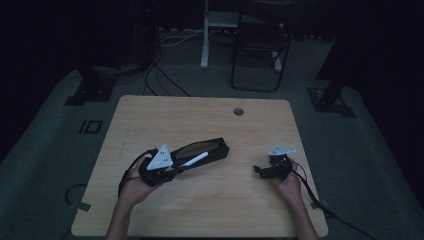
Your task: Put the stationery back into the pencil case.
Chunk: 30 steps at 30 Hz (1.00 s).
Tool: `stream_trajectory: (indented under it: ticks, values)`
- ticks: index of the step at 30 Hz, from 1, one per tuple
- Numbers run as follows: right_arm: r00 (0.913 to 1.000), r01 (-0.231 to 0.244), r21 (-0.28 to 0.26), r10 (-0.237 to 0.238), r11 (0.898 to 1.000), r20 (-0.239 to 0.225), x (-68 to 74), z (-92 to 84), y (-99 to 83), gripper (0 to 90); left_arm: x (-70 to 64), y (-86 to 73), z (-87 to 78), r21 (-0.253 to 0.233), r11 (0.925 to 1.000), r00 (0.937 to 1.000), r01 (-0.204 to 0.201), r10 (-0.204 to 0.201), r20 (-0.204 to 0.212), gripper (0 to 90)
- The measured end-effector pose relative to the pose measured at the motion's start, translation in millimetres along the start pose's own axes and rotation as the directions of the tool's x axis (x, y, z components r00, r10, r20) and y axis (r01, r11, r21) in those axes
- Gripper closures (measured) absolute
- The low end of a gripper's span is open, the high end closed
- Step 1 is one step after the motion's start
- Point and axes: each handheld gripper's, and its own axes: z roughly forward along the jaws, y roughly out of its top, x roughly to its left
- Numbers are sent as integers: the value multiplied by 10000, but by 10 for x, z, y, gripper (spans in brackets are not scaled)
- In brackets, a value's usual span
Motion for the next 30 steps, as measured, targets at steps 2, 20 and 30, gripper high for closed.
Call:
stream_trajectory:
  ticks: [2, 20, 30]
  values:
    - [10000, -4, 3, 4, 10000, -1, 0, 0, 0, 107, 12, 25, -15, -11, 10000, 10000, -52, 52, -32, 785]
    - [10000, -16, 8, 16, 10000, -18, 3, 0, 0, 107, 110, 165, -56, -187, 9995, 9996, -236, 234, -139, 785]
    - [10000, 9, 5, -9, 10000, -31, 3, 0, 0, 107, 155, 247, -32, -247, 9994, 9997, -252, 252, -6, 785]
